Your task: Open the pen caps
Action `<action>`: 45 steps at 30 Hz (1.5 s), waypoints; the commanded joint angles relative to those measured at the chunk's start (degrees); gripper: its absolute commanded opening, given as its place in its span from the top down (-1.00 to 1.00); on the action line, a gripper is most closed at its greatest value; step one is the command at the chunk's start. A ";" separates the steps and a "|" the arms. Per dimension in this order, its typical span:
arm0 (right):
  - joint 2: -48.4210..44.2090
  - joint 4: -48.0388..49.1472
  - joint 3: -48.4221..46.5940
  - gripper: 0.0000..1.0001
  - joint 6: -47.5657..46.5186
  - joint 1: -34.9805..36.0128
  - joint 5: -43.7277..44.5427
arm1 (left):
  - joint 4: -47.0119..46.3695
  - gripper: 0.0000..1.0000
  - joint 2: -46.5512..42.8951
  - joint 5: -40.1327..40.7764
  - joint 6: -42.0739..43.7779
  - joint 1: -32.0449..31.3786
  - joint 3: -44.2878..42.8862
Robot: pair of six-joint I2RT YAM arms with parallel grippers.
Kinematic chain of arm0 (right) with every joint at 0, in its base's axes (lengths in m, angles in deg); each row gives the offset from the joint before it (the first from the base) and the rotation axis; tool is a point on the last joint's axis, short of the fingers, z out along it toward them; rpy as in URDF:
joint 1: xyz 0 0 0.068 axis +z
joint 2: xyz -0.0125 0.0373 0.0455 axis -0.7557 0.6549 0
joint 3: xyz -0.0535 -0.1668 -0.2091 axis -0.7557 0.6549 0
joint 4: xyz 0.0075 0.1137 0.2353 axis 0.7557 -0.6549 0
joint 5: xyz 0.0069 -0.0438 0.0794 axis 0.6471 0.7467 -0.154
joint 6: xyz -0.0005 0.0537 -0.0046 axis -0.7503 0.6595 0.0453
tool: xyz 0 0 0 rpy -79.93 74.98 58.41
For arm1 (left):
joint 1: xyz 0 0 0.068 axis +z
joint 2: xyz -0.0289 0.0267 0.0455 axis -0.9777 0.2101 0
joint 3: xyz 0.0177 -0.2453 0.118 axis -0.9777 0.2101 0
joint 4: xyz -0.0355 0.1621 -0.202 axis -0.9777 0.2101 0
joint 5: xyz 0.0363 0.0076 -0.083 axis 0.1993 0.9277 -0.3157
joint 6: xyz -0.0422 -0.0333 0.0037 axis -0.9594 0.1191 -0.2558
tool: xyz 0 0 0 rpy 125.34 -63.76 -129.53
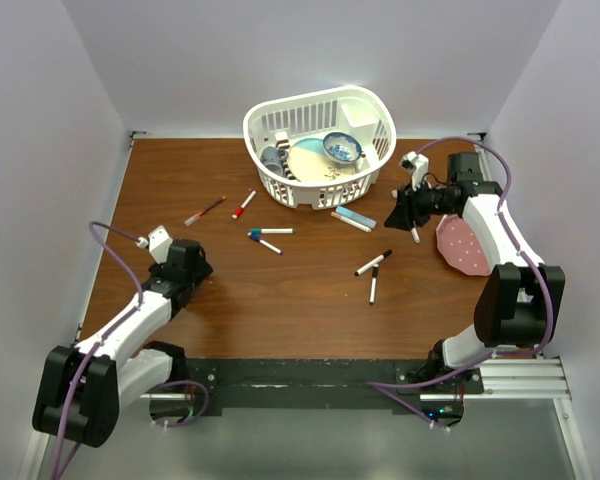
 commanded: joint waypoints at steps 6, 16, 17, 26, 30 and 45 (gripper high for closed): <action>-5.62 -15.65 -0.56 -0.09 -28.65 4.37 -9.09 | 2.82 -0.66 -8.52 -6.36 6.40 0.38 -9.20; -7.41 1.28 10.26 -0.64 -28.40 24.68 19.37 | 4.05 -1.00 -5.02 -39.95 32.60 0.38 -25.75; -6.17 0.42 8.08 -0.64 -27.69 25.30 20.52 | 4.05 -1.00 -5.19 -38.90 35.23 0.38 -25.66; -0.89 -13.82 4.98 -0.62 -43.67 26.72 26.07 | -1.48 -1.00 -7.48 -32.83 38.34 0.47 -17.84; 2.17 -11.46 5.68 -0.60 -49.12 26.89 25.97 | -2.28 -0.99 -7.91 -34.23 38.25 0.38 -17.22; 15.81 -6.54 1.11 -0.29 -52.20 29.97 37.05 | -2.19 -0.99 -9.24 -32.56 38.16 0.38 -17.05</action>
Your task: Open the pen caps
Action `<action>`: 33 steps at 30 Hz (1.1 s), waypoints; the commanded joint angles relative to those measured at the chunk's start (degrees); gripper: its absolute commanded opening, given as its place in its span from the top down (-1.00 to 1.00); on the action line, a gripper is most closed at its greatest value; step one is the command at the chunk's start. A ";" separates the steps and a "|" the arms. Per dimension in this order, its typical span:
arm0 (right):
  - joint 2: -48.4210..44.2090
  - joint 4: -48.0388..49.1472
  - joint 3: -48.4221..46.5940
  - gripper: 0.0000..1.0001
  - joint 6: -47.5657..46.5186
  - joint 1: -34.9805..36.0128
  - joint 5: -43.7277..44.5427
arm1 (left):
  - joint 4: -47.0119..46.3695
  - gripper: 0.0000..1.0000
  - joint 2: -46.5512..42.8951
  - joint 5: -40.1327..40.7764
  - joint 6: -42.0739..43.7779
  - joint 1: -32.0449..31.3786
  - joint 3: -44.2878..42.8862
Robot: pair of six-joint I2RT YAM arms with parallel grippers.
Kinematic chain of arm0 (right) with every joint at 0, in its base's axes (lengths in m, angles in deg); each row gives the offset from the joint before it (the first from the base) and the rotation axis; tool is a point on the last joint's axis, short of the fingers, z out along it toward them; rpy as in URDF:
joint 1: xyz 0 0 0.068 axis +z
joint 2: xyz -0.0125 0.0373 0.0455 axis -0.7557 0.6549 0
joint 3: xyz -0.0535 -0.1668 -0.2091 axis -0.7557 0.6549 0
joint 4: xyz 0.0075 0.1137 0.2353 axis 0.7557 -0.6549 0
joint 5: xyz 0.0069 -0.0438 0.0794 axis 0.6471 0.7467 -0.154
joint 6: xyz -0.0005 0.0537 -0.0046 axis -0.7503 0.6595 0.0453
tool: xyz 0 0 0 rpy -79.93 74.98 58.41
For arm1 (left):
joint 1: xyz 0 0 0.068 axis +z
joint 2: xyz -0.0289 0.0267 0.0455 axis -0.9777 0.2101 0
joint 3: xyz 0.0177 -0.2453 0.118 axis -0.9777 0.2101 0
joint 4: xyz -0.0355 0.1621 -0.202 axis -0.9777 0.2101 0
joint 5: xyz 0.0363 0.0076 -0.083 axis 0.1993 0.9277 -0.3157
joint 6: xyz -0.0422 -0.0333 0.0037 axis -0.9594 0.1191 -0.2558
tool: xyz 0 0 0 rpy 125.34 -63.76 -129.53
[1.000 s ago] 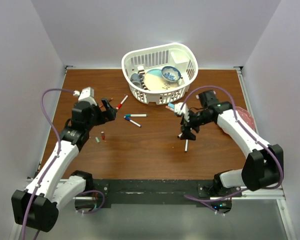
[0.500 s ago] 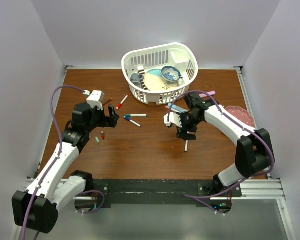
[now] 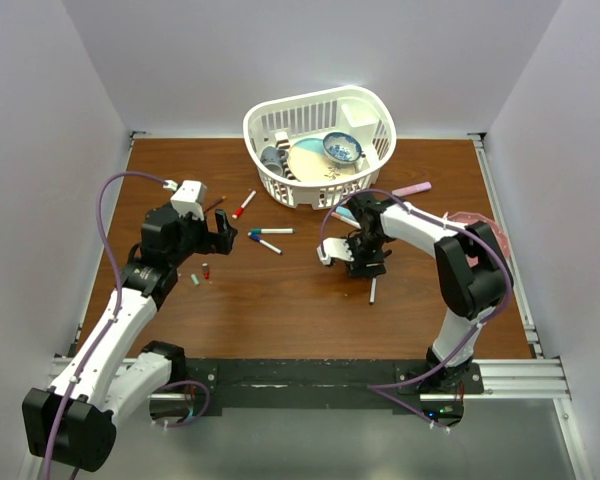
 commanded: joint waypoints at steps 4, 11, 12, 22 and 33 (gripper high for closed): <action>2.42 3.46 -1.03 -0.09 -2.39 1.45 4.19 | -2.54 -0.99 -0.51 0.81 1.31 0.36 -0.20; 5.59 6.01 -1.29 0.42 -3.10 1.54 4.10 | -2.45 -0.99 -0.34 1.34 1.40 0.36 -0.20; 6.37 6.27 -1.21 0.49 -3.10 1.63 4.18 | -2.36 -0.99 -0.42 1.43 1.40 0.36 -0.20; 7.62 18.47 -2.52 1.00 4.89 0.49 4.19 | -3.33 -0.99 -0.25 -4.80 1.75 0.36 -0.20; -8.64 24.12 -2.44 1.00 30.37 -10.66 -13.46 | -11.58 -0.99 -0.60 -26.49 -1.40 0.36 2.44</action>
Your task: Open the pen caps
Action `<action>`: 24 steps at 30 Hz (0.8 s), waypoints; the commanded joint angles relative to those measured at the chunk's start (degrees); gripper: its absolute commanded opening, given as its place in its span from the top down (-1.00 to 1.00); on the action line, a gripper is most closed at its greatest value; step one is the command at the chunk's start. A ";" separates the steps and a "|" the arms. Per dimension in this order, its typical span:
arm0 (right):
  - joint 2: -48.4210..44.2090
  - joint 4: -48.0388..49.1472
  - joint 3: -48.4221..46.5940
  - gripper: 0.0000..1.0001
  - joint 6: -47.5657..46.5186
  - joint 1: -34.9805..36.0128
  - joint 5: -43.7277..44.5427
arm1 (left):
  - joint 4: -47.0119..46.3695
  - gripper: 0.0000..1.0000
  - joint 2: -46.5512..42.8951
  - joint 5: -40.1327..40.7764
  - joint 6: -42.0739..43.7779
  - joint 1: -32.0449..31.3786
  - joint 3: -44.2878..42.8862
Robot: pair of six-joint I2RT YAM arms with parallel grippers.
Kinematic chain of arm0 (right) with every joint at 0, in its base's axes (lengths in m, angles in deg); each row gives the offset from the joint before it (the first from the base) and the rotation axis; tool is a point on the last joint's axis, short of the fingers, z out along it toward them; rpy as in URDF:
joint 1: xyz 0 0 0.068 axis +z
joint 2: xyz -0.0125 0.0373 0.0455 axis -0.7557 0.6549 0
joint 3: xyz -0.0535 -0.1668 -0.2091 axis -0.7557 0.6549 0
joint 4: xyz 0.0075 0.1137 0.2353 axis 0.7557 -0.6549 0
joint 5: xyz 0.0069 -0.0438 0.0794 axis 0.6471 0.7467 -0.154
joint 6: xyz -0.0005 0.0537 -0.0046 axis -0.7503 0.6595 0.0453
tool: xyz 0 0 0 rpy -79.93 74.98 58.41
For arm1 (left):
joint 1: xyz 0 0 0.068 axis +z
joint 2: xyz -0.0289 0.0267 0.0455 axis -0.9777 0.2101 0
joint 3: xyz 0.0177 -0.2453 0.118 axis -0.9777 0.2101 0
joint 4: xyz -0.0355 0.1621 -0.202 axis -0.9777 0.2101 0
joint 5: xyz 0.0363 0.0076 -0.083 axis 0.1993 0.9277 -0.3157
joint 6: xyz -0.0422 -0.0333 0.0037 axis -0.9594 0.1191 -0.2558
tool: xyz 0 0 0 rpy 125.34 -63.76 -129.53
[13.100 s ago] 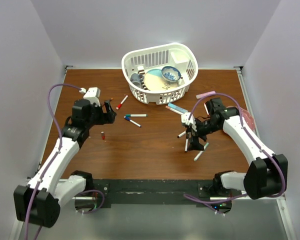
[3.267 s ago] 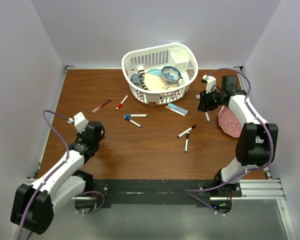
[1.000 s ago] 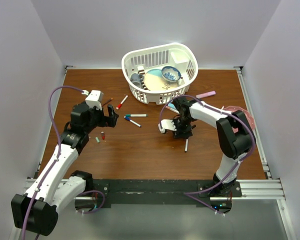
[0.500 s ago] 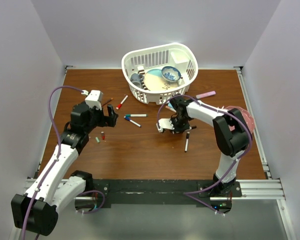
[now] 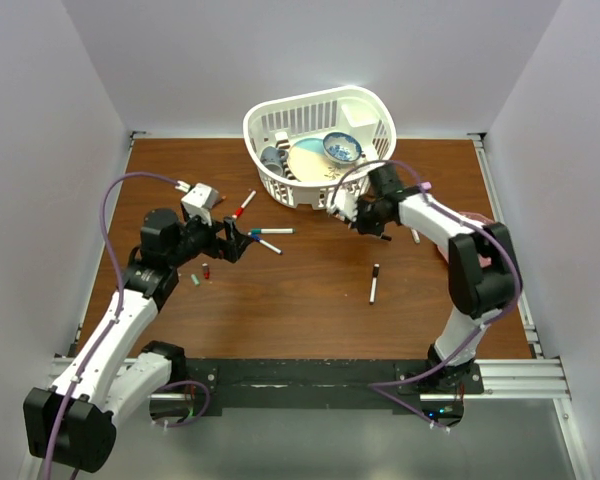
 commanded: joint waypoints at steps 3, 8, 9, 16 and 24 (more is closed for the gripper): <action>-13.31 3.72 0.34 1.00 22.74 -7.97 -18.94 | -17.02 -0.99 -0.27 -15.06 -10.72 -1.34 3.69; -17.54 15.90 7.27 1.00 57.36 -14.92 -35.23 | -28.61 -1.00 4.36 -6.12 -20.49 -16.77 5.11; -17.81 19.68 9.11 1.00 64.18 -16.32 -36.29 | -30.73 -1.00 5.95 -2.45 -21.55 -19.00 5.11; -17.37 38.44 20.20 1.00 101.77 -16.78 -33.33 | -46.91 -0.99 24.14 7.69 -31.31 -28.51 1.25; -22.38 42.12 25.48 1.00 111.62 -16.78 -26.46 | -48.78 -0.87 40.15 12.00 -40.10 -31.67 -8.24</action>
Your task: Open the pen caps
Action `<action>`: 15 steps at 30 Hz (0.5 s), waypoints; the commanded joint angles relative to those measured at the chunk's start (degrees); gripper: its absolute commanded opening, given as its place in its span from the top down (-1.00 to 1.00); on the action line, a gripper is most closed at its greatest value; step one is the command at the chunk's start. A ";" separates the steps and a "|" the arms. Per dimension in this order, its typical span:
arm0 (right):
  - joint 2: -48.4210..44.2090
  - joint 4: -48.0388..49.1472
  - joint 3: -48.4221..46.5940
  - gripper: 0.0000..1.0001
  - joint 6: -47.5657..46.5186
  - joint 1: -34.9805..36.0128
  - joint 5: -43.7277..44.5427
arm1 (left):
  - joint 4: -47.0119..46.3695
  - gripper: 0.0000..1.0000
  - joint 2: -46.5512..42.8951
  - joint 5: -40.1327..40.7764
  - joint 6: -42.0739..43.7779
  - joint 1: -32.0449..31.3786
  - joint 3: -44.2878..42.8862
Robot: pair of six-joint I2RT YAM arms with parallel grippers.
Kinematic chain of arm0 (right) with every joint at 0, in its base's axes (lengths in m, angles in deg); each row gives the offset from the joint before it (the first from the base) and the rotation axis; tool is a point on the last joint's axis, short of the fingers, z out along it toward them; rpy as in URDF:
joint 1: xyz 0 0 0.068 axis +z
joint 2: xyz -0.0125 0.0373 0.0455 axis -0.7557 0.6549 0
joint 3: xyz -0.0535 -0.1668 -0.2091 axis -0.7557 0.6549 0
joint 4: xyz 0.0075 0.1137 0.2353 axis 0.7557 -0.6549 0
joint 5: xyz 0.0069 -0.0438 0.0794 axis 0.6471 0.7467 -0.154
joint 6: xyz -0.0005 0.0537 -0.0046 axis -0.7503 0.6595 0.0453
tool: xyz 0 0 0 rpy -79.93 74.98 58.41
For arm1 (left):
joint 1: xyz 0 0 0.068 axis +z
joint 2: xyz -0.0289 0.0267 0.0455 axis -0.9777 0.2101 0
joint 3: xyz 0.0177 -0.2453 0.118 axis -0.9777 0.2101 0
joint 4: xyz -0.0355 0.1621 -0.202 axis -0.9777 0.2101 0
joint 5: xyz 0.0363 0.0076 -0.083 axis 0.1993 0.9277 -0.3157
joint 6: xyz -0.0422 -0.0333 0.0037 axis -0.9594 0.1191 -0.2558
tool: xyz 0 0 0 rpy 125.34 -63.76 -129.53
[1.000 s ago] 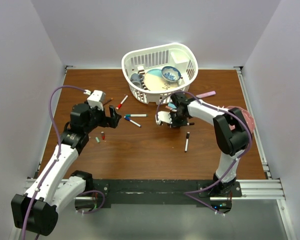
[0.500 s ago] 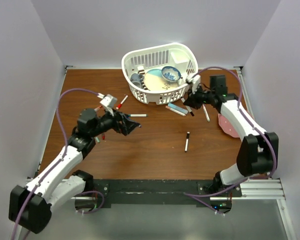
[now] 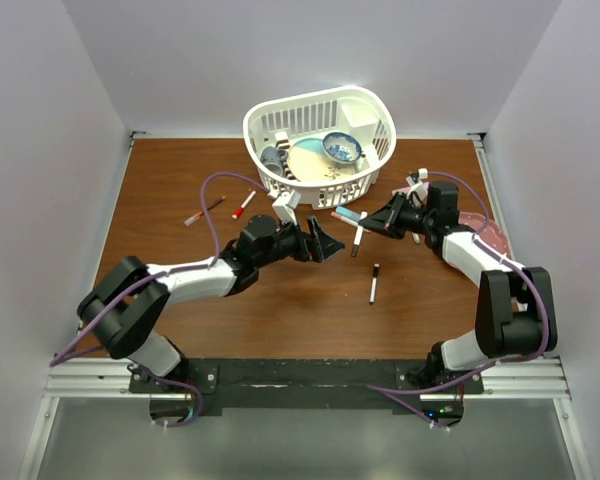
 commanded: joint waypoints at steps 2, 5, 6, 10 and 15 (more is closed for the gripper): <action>-4.18 7.62 2.27 1.00 10.39 0.08 2.11 | -4.93 -0.80 5.02 4.07 -5.03 -2.56 -7.71; -3.56 8.67 2.62 1.00 11.35 0.16 1.32 | -3.17 -0.66 7.48 3.98 -4.94 -3.53 -10.44; -3.12 9.02 2.62 1.00 11.53 0.16 0.80 | -2.47 -0.63 8.09 3.89 -4.94 -3.71 -11.14; -3.12 10.34 3.24 1.00 12.23 0.08 0.53 | -0.53 -0.42 10.47 2.84 -5.11 -4.24 -13.78; -3.30 11.40 3.50 1.00 12.41 0.08 0.44 | 4.83 -0.18 12.32 1.69 -4.68 -4.50 -16.68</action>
